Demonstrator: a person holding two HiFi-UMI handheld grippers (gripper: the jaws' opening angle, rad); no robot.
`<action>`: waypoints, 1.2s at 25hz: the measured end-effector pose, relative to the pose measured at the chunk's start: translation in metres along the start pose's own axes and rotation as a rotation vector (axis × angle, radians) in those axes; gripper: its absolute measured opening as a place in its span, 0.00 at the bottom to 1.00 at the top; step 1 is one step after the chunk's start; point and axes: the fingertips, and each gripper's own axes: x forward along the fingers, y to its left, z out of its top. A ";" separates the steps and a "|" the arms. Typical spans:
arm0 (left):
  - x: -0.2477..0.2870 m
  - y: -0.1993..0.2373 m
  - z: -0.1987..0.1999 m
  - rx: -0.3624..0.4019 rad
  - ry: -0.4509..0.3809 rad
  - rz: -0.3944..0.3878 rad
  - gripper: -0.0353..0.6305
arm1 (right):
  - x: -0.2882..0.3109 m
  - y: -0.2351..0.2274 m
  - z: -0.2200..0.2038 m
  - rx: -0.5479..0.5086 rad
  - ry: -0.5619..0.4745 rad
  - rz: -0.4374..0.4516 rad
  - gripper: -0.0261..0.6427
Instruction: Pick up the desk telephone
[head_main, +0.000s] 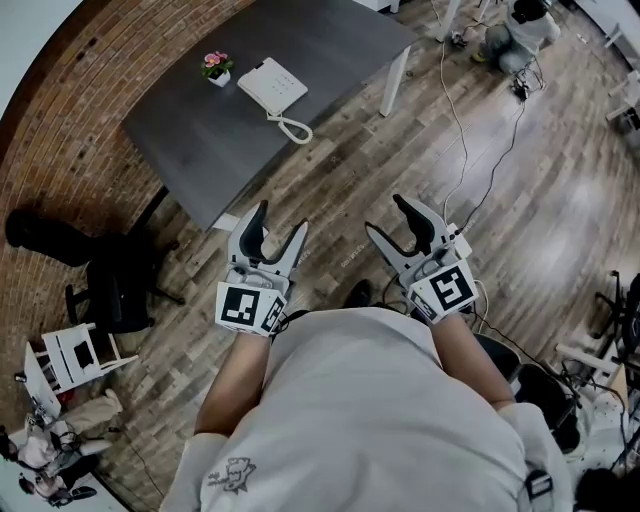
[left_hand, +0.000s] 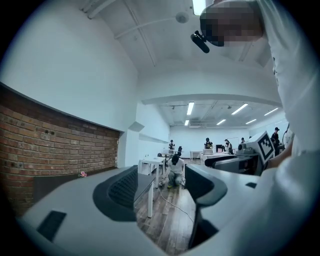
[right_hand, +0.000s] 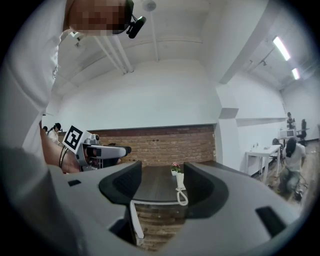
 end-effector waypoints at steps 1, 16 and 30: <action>0.005 -0.003 -0.001 0.003 0.003 0.002 0.52 | -0.002 -0.006 0.001 0.001 -0.004 -0.002 0.44; 0.065 0.011 -0.013 -0.052 0.011 -0.024 0.53 | 0.016 -0.051 -0.009 0.018 0.022 -0.005 0.44; 0.175 0.117 -0.006 -0.063 0.045 -0.083 0.53 | 0.143 -0.112 -0.006 -0.012 0.074 -0.035 0.44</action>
